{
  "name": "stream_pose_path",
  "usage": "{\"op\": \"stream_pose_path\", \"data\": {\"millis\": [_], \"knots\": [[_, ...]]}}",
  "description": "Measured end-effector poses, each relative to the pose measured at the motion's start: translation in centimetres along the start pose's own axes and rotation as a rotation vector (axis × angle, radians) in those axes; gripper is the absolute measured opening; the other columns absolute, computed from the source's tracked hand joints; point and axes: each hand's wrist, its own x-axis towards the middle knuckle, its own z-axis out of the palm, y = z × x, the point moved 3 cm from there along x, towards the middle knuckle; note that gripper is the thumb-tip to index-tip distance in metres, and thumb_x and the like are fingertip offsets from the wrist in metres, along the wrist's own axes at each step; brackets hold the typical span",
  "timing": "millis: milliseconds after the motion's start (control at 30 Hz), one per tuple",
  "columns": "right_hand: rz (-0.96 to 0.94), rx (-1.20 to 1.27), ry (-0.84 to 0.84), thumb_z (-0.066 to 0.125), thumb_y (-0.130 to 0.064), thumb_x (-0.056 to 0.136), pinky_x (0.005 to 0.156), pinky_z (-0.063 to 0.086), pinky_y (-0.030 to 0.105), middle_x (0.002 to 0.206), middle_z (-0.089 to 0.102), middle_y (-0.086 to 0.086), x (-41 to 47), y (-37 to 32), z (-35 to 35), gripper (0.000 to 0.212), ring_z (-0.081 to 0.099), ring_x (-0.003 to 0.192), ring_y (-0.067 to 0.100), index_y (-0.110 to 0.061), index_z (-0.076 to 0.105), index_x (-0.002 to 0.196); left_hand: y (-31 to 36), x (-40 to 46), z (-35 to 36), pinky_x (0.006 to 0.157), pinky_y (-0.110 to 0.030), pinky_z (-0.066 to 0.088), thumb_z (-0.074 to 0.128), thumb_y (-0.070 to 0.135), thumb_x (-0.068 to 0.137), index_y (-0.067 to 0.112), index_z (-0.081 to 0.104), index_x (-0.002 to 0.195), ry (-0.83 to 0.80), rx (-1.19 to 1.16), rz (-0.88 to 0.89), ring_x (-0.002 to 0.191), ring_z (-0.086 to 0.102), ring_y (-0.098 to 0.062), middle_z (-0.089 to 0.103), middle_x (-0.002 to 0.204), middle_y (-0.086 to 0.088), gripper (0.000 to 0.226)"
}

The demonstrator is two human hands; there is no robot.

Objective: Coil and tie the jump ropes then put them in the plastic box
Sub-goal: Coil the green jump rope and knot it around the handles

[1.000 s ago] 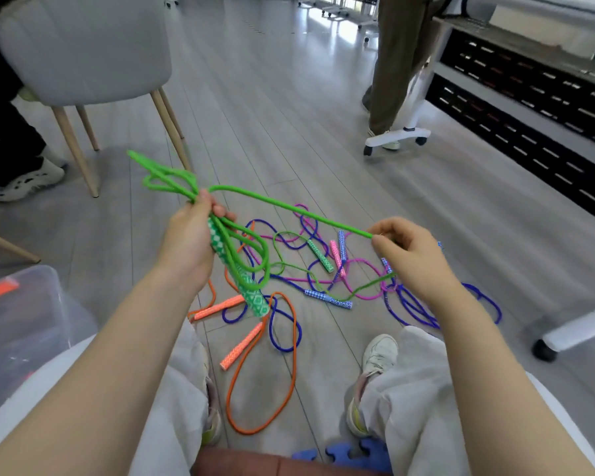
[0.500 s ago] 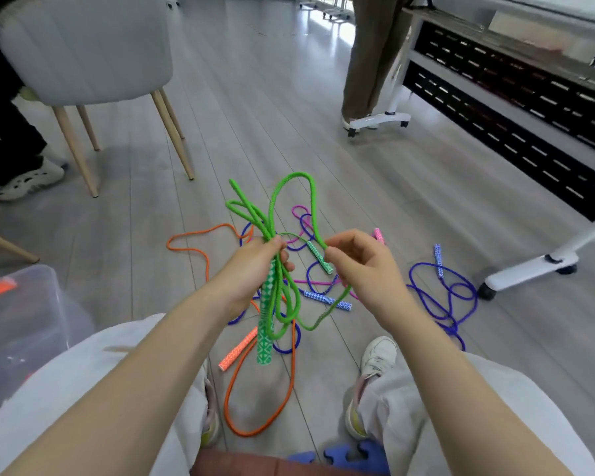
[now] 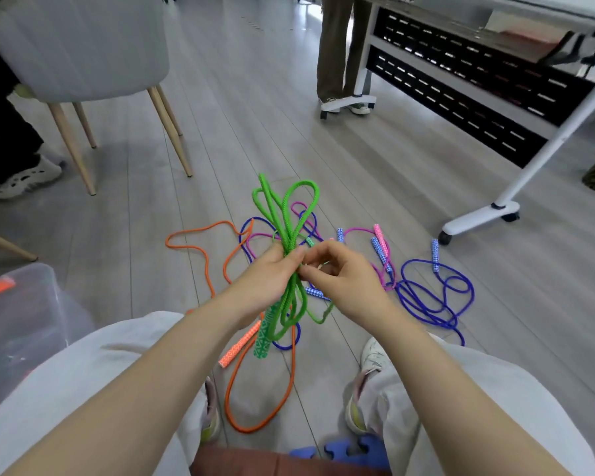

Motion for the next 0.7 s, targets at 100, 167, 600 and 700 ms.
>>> {"op": "stream_pose_path", "data": {"millis": [100,167,600,700], "knots": [[0.051,-0.009,-0.072,0.069,-0.015,0.086,0.061,0.046,0.031,0.071,0.062,-0.002,0.1,0.0,-0.2,0.016,0.056,0.064,0.016,-0.018,0.055,0.092,0.0,0.1,-0.3,0.085,-0.034,0.050,0.048,0.027,0.101,0.018,0.061,0.096,0.049,-0.040,-0.037,0.085,0.060,-0.014,0.064,0.091,-0.003,0.017],[0.090,-0.018,-0.148,0.066,-0.015,0.090,0.060,0.047,0.030,0.069,0.061,0.002,-0.1,-0.3,-0.5,0.013,0.054,0.059,0.014,-0.015,0.053,0.095,0.0,0.4,-0.7,0.081,-0.036,0.049,0.046,0.027,0.102,0.013,0.063,0.089,0.063,-0.109,-0.044,0.083,0.061,-0.019,0.066,0.085,-0.005,0.025],[0.158,-0.258,-0.153,0.064,-0.024,0.092,0.066,0.038,0.017,0.065,0.058,-0.012,0.0,0.2,-6.7,0.009,0.049,0.060,-0.006,-0.016,0.067,0.090,2.4,2.2,-7.8,0.072,-0.034,0.054,0.038,0.022,0.105,0.014,0.048,0.078,0.340,-0.631,0.010,0.061,0.063,-0.016,0.054,0.056,0.003,0.030],[0.128,-0.259,-0.078,0.065,-0.019,0.091,0.070,0.037,0.029,0.070,0.059,-0.003,0.2,0.1,-8.6,0.010,0.047,0.067,0.010,-0.009,0.067,0.090,2.2,2.4,-10.2,0.064,-0.030,0.053,0.039,0.023,0.104,0.015,0.047,0.076,0.469,-0.612,0.044,0.055,0.061,-0.013,0.054,0.054,0.005,0.030]]}}
